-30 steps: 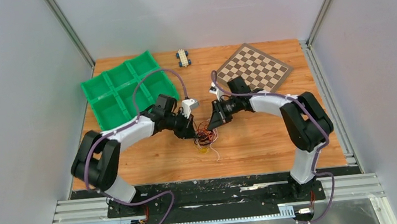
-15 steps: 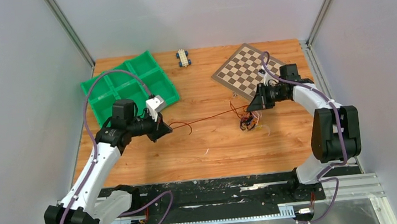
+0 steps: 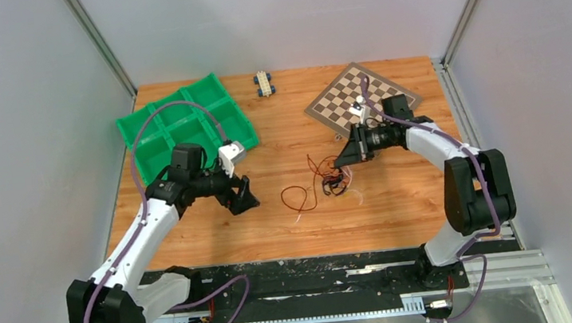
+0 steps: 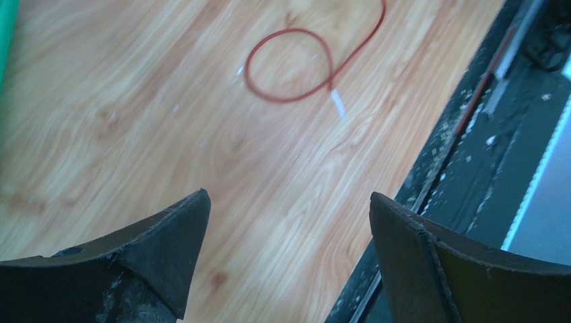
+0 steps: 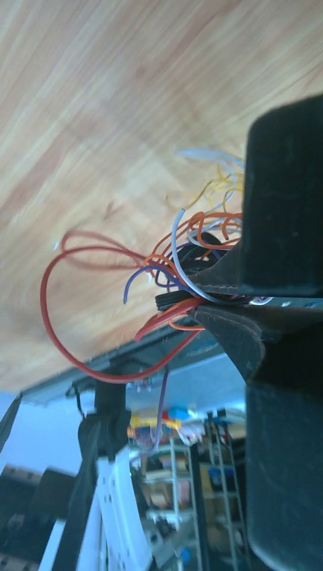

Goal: Untangle the cables

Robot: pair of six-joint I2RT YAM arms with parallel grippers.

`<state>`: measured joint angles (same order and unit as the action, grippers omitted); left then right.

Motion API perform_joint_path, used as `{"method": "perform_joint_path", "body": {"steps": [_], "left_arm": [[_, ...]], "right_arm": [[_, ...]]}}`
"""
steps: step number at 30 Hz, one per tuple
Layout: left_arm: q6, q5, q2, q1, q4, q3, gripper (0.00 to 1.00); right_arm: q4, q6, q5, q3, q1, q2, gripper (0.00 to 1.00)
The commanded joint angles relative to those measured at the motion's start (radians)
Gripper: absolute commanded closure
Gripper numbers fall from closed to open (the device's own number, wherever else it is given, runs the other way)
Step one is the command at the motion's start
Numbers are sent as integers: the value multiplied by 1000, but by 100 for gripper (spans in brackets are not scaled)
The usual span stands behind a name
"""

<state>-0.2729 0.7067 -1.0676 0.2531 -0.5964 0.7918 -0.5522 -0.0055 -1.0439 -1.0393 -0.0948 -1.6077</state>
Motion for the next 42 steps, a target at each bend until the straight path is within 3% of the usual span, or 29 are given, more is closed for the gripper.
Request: {"method": "perform_joint_path", "body": {"steps": [1, 3, 6, 10, 15, 17, 19, 20, 22, 24, 29, 35, 36, 39, 42], "left_arm": [[187, 30, -1, 149, 237, 27, 4], [311, 26, -40, 200, 340, 23, 3], [463, 6, -105, 238, 471, 34, 1], [547, -36, -210, 251, 576, 46, 0], [660, 78, -322, 275, 713, 57, 2], [720, 124, -329, 286, 791, 48, 15], [753, 165, -324, 288, 826, 29, 36], [756, 192, -313, 288, 829, 17, 60], [742, 211, -282, 284, 797, 7, 94], [712, 231, -233, 258, 736, -3, 100], [610, 247, -118, 107, 520, -26, 100], [636, 235, -53, 35, 506, -51, 100], [670, 238, -57, 35, 532, -56, 100], [685, 205, -97, 35, 534, -65, 100], [661, 160, -146, 35, 498, -70, 100]], "right_arm": [[376, 372, -192, 16, -72, -33, 100], [472, 442, -199, 15, -101, -23, 100], [488, 455, -233, -16, -165, -18, 100], [490, 457, -298, -24, -266, -1, 100], [491, 445, -292, -21, -324, 21, 100], [491, 441, -294, -31, -312, 13, 100], [491, 444, -294, -37, -297, 6, 100], [489, 444, -294, -38, -287, 4, 100], [477, 433, -280, -35, -250, 7, 100], [397, 343, -233, -42, -194, 12, 100], [51, -13, 1, -113, -18, 8, 100], [-51, -122, 36, -130, 47, -3, 94], [-53, -118, 25, -130, 46, -6, 92], [-74, -123, 17, -136, 35, -24, 61], [-73, -131, 39, -120, 22, -25, 40]]}}
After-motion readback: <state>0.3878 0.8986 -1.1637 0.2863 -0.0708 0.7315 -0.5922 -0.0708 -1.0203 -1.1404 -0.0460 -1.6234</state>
